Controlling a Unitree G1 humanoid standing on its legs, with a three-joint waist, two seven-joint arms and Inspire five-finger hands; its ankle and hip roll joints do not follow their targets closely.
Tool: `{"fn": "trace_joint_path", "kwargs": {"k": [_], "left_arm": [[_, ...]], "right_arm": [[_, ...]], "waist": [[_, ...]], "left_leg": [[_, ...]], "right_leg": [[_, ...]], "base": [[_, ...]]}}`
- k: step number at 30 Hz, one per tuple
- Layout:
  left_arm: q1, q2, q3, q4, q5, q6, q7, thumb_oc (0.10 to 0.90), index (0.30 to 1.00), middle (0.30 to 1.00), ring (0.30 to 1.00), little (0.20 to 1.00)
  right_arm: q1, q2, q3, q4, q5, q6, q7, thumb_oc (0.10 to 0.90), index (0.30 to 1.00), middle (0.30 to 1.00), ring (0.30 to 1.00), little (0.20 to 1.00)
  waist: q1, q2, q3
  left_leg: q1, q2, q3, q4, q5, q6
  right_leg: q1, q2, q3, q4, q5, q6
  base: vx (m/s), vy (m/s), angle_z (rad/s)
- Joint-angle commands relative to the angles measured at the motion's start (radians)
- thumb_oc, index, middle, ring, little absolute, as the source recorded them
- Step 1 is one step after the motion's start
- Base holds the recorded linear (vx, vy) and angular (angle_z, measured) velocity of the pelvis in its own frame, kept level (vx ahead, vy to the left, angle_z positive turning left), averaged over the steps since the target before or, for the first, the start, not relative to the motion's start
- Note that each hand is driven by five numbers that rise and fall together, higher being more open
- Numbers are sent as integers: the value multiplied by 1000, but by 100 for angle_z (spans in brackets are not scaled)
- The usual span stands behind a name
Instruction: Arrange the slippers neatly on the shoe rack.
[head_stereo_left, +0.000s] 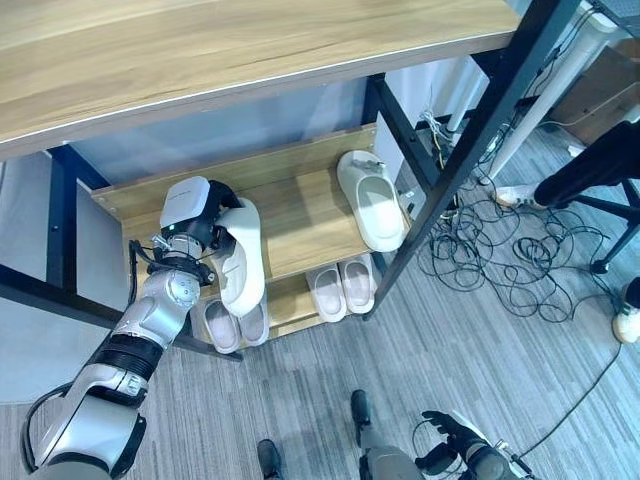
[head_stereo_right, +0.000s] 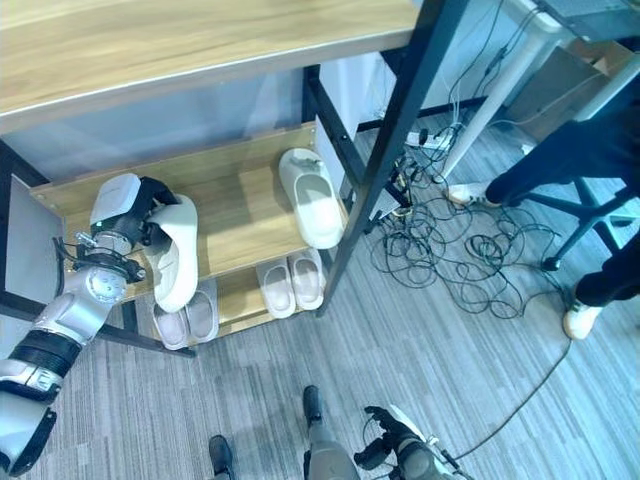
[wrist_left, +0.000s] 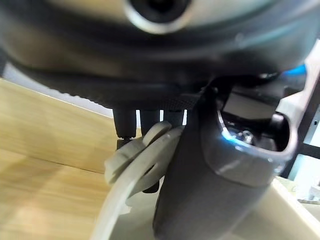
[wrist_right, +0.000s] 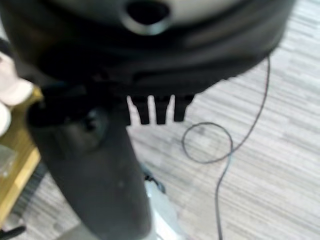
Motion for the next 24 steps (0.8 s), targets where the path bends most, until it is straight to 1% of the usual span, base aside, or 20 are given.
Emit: {"fn": "trace_joint_path", "kwargs": {"k": [1,8,15,24], "left_arm": [[-163,-31,36,20,-35,-37,83,400,300,300,300,300],[-263,-52,-9,79,-36,-23,137,400,300,300,300,300],[-396,-46,-69,168,-42,-7,173,400,300,300,300,300],[-536,-18,-142,269,-39,11,194,400,300,300,300,300]], "right_arm": [[37,-13,2,-36,30,-5,-29,800,900,900,900,900],[30,-27,17,-51,35,-11,-40,800,900,900,900,900],[17,-43,30,-72,62,-21,-49,800,900,900,900,900],[-1,-36,52,-81,95,-35,-56,800,900,900,900,900]], "waist": [[-42,-36,-50],[-62,-26,-42],[-83,-18,-31],[-98,-22,-12]], "left_leg": [[-55,-28,-12,1,15,11],[-66,-30,0,1,16,10],[-90,-34,8,1,20,9],[-104,-31,26,1,23,6]], "right_leg": [[33,-43,-17,13,-105,79],[8,-49,-6,16,-96,83],[-31,-52,6,19,-83,87],[-59,-49,23,20,-68,94]], "base": [[12,-1,-6],[2,0,-8],[-2,-8,-8],[12,-13,-7]]}}
